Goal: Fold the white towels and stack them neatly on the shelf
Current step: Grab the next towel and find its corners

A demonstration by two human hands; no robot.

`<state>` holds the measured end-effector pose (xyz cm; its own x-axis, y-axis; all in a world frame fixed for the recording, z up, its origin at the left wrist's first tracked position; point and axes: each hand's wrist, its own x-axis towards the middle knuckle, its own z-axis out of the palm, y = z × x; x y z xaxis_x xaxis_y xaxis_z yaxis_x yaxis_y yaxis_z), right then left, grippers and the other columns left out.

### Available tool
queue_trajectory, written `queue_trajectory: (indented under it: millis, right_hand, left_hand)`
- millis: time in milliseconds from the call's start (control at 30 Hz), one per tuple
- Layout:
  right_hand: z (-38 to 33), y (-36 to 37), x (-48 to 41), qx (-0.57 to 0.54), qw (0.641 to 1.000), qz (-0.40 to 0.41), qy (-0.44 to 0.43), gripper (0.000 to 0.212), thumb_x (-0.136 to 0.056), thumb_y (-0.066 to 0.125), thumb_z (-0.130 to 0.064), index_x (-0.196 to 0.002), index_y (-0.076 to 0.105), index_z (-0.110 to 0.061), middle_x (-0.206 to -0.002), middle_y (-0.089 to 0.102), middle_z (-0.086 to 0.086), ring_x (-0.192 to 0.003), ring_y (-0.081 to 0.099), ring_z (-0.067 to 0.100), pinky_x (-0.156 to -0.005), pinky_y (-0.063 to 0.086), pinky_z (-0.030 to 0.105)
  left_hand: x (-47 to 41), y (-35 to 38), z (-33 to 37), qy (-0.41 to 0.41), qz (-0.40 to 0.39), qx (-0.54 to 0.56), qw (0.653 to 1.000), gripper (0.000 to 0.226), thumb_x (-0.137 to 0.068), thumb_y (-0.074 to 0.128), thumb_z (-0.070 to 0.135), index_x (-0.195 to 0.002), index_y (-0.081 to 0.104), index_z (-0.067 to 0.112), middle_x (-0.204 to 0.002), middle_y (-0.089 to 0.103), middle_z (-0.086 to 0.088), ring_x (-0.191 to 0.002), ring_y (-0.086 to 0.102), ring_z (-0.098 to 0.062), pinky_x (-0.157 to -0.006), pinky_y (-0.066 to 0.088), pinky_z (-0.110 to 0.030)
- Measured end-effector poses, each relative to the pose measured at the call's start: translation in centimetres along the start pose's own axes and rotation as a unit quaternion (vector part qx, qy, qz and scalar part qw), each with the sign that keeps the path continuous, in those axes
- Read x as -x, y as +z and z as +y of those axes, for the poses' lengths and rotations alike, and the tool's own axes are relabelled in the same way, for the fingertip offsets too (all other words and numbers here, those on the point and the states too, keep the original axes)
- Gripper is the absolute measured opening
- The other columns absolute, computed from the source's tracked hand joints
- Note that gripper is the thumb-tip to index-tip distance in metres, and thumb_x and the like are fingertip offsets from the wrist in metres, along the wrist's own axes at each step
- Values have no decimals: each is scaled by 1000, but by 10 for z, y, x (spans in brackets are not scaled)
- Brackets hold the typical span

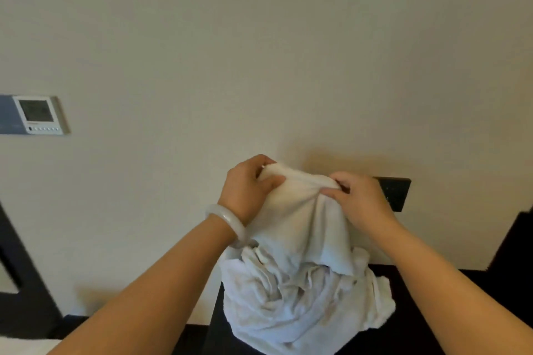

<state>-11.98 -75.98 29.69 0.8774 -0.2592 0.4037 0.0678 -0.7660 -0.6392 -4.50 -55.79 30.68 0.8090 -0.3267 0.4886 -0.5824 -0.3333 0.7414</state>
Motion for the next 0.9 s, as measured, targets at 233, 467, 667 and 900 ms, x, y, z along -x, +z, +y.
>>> queue_trajectory:
  millis: [233, 467, 667, 900]
  right_hand:
    - [67, -90, 73, 3, 994, -86, 63, 10, -86, 72, -24, -78, 71, -30, -76, 68, -13, -73, 62, 3, -70, 48, 22]
    - [167, -34, 189, 137, 919, -269, 254, 18, -97, 58, -25, -103, 61, -41, -107, 59, -18, -97, 59, -1, -89, 45, 15]
    - [150, 11, 197, 51, 969, -186, 155, 43, -100, 52, -23, -138, 39, -39, -131, 36, -24, -91, 53, -1, -88, 46, 19]
    - [175, 24, 178, 144, 961, -173, 159, 29, -98, 54, -30, -125, 46, -38, -124, 46, -16, -87, 52, -1, -79, 48, 19]
  left_hand:
    - [38, 54, 42, 21, -123, 64, 990, 10, -87, 72, 20, -92, 68, 29, -84, 67, 9, -67, 60, -11, -69, 51, -23]
    - [184, 170, -48, -203, -303, -52, 930, 16, -86, 66, 15, -92, 68, 30, -86, 63, 12, -74, 54, 1, -70, 39, -4]
    - [241, 214, -49, -186, -305, 27, 934, 64, -78, 62, 0, -77, 63, 64, -89, 64, 10, -82, 59, 5, -76, 42, -8]
    - [250, 201, -62, -243, -234, -137, 931, 55, -82, 65, 28, -129, 38, 36, -113, 37, 12, -112, 42, -11, -97, 34, -17]
